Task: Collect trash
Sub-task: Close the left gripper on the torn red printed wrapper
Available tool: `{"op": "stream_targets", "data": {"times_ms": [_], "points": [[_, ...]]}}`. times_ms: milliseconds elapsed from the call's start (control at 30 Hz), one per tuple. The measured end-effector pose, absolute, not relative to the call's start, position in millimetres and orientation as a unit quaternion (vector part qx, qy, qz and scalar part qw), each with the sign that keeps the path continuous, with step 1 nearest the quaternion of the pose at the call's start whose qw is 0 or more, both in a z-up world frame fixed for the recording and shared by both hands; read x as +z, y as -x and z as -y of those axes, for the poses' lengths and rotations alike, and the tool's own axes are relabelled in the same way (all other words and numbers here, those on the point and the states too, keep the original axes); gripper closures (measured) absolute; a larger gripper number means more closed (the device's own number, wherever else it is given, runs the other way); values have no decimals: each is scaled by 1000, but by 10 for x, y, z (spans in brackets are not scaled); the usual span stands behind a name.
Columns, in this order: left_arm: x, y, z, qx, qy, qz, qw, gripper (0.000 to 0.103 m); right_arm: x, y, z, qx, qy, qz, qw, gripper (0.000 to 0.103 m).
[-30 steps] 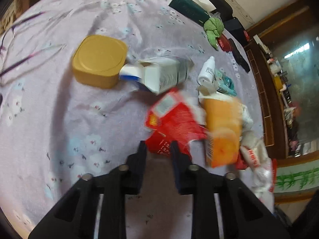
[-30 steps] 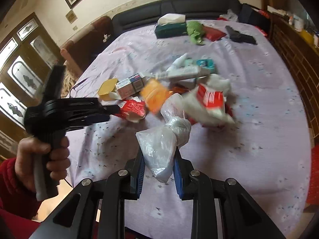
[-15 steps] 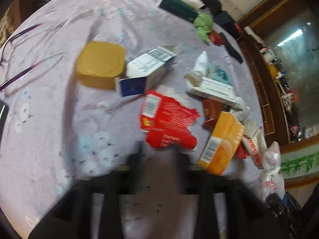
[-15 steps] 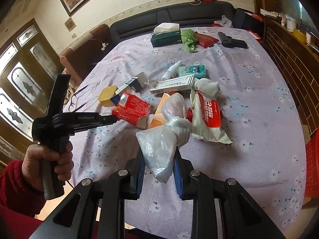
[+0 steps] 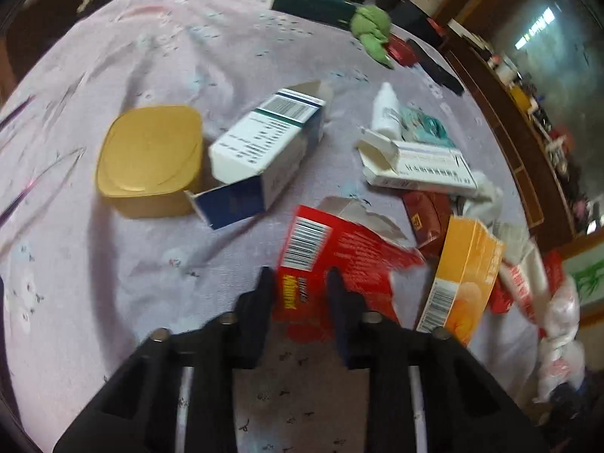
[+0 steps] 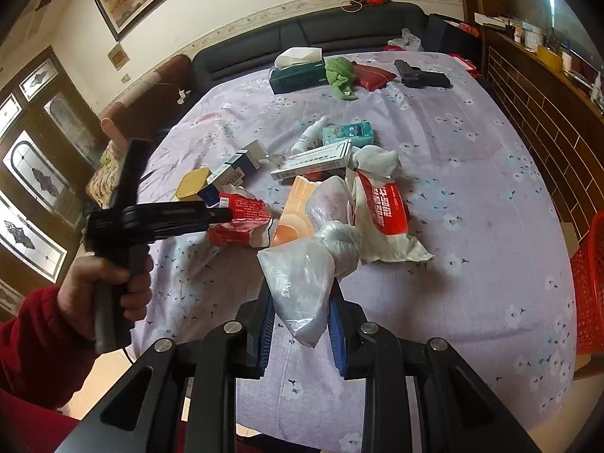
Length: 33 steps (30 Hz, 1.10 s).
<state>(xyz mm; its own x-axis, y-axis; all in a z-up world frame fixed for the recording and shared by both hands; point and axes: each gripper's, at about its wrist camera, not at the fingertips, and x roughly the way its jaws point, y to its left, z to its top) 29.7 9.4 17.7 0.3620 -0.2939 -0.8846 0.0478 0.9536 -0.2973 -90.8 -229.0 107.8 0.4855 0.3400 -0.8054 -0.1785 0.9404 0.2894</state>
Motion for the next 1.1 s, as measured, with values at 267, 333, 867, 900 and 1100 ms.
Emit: {"op": "stream_targets", "data": {"times_ms": [267, 333, 867, 900, 1100], "points": [[318, -19, 9, -130, 89, -523, 838, 103, 1046, 972, 2336, 128, -93, -489, 858, 76], [403, 65, 54, -139, 74, -506, 848, 103, 1037, 994, 2340, 123, -93, -490, 858, 76], [547, -643, 503, -240, -64, -475, 845, 24, 1123, 924, 2572, 167, -76, -475, 861, 76], [524, -693, 530, -258, -60, -485, 833, 25, 1139, 919, 2602, 168, -73, -472, 862, 76], [314, -553, 680, -316, -112, -537, 774, 36, 1218, 890, 2845, 160, -88, -457, 871, 76]]}}
